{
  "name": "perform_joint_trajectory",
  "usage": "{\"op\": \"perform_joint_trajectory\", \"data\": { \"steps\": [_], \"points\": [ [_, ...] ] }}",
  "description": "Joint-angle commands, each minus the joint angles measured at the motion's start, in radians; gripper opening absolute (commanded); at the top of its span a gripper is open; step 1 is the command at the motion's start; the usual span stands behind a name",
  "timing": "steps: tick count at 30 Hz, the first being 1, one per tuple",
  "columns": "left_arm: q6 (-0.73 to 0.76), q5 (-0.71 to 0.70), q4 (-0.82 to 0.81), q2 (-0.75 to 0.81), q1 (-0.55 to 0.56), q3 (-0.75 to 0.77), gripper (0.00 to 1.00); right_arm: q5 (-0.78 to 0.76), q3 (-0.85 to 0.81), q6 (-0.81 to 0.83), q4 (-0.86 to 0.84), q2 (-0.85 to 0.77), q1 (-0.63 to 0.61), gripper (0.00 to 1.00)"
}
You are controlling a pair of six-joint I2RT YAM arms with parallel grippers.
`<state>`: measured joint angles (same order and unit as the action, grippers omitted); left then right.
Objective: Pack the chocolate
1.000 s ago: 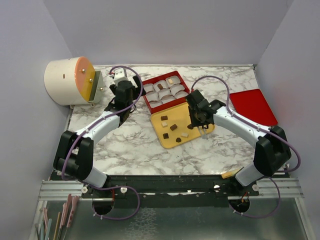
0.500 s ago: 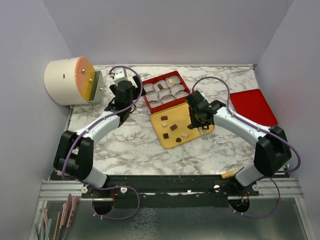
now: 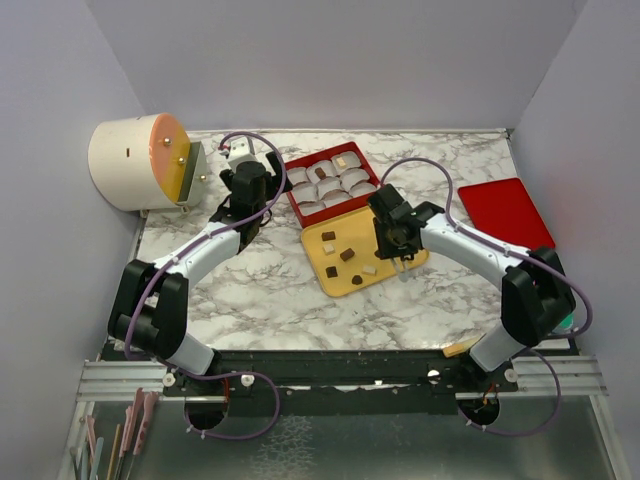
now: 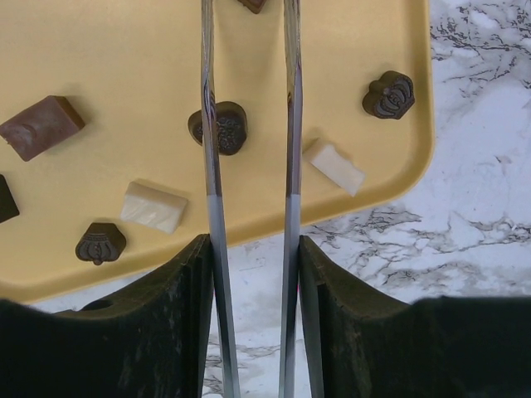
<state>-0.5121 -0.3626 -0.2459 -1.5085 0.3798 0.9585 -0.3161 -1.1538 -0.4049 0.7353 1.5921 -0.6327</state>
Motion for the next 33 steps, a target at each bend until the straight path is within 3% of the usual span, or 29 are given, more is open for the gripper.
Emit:
{"op": "perform_joint_trajectory", "data": {
  "steps": [1, 12, 18, 31, 33],
  "points": [
    [0.003, 0.016, -0.02, -0.015, -0.004, -0.006, 0.94, 0.006, 0.008, -0.018, -0.027, 0.024, 0.004, 0.46],
    [0.006, 0.013, -0.02, -0.022, -0.004, -0.007, 0.94, -0.008, -0.006, -0.01, -0.047, 0.081, 0.004, 0.44],
    [0.007, 0.013, -0.02, -0.024, -0.004, -0.006, 0.94, -0.025, -0.014, -0.011, -0.042, 0.077, 0.004, 0.31],
    [0.004, 0.008, -0.017, -0.02, -0.004, -0.006, 0.94, -0.049, -0.048, 0.009, -0.008, 0.022, 0.003, 0.19],
    [0.006, 0.004, -0.015, -0.017, -0.004, -0.006, 0.94, -0.045, -0.055, 0.018, -0.007, 0.016, 0.004, 0.12]
  ]
}}
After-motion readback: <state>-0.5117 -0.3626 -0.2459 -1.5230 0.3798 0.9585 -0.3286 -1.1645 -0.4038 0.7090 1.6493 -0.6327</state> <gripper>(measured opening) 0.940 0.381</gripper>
